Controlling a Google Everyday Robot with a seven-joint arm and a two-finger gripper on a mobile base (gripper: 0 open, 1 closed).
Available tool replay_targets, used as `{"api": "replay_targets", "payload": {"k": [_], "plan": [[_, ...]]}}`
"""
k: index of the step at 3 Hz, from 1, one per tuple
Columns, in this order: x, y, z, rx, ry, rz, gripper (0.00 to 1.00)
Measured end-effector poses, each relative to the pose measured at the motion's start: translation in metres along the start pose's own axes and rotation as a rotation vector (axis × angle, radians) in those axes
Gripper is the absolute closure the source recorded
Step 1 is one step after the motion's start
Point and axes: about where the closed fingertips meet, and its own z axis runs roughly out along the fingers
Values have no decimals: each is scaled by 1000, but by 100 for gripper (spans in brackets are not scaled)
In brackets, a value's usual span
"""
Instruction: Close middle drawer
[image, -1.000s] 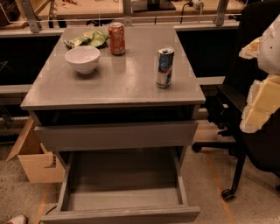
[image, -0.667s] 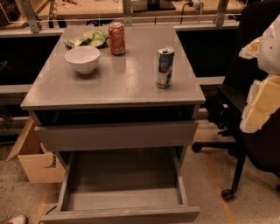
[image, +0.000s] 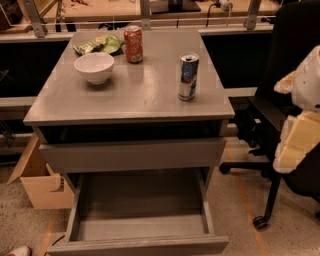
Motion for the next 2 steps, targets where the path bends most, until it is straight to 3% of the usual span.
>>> {"api": "replay_targets", "payload": {"k": [1,2], "plan": [[27,25,56,-92,48,94,0],[47,56,116,-169,131,160,17]]}}
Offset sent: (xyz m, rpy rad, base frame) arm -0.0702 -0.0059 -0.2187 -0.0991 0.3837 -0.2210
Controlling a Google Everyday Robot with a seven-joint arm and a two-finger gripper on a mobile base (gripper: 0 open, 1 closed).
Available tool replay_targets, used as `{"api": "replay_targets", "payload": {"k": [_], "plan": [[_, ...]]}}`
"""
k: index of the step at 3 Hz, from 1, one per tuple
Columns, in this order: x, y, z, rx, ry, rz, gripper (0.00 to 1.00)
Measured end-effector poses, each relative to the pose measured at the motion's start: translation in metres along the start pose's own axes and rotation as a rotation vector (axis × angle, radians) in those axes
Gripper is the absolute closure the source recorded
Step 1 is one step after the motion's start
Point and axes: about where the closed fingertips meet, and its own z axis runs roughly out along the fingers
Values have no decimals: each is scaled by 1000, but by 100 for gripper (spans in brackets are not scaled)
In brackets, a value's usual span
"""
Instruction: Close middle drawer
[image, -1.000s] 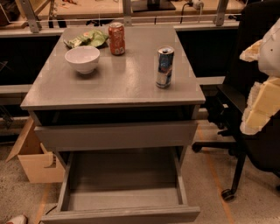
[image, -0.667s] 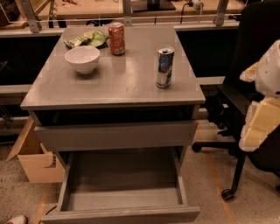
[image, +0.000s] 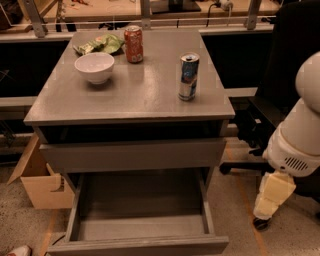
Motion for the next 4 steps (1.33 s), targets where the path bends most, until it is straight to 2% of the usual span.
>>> {"api": "replay_targets", "payload": {"k": [1,3,4], "plan": [[4,20,59,-91,39,45,40],[7,23,62,-96,48,44,87],[6,35,96,-148,83,62,100]]}}
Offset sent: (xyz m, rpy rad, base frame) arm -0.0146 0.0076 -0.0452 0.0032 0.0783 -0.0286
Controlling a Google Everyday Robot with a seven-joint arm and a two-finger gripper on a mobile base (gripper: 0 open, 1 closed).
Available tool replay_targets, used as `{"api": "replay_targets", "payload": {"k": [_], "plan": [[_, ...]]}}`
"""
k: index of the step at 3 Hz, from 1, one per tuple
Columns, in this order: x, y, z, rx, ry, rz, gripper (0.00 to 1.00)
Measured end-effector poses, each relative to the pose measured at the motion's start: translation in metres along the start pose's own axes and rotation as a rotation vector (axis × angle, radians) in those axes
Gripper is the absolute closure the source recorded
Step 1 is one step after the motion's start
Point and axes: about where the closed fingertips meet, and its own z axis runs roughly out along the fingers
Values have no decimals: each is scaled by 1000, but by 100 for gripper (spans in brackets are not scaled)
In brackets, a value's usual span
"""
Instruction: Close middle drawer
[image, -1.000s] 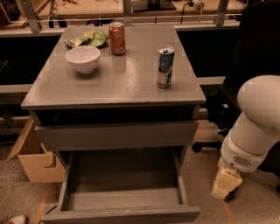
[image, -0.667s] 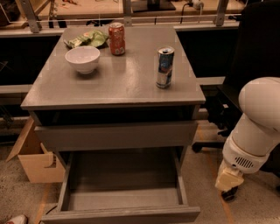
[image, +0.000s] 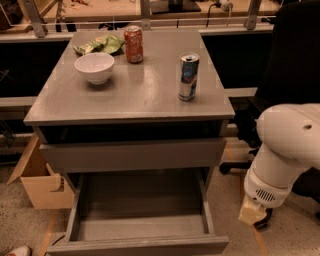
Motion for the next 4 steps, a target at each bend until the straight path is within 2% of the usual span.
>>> {"api": "replay_targets", "payload": {"k": [2,3,4], "plan": [[1,31,155,-257,-18,93,100],[1,31,155,-256,-18,93,100],[-1,34,173,-281,-10,104,100]]}}
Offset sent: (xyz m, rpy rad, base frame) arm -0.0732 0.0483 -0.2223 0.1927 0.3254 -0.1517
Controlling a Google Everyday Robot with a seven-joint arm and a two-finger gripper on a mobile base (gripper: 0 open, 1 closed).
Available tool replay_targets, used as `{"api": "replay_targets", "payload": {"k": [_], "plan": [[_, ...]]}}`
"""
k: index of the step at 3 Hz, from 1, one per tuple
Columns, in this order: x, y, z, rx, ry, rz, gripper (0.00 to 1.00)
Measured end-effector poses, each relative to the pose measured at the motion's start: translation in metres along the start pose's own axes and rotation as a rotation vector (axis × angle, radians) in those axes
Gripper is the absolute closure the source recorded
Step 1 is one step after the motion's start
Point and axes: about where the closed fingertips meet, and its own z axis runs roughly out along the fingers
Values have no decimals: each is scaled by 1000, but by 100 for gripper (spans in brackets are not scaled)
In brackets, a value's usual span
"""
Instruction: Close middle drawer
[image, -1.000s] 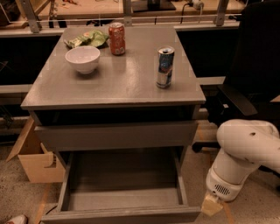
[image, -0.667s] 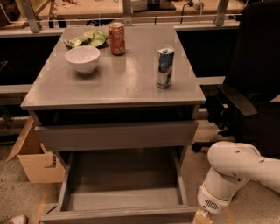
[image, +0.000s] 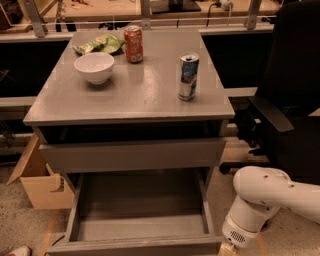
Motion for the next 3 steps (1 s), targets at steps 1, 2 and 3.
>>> {"api": "replay_targets", "payload": {"k": [1,2,3], "plan": [[-8,-5,32,-50,-4,-2,100],[-18,-9,63,-85,-38,-2,100],[-29,-14,87,-90,-93,1,100]]}}
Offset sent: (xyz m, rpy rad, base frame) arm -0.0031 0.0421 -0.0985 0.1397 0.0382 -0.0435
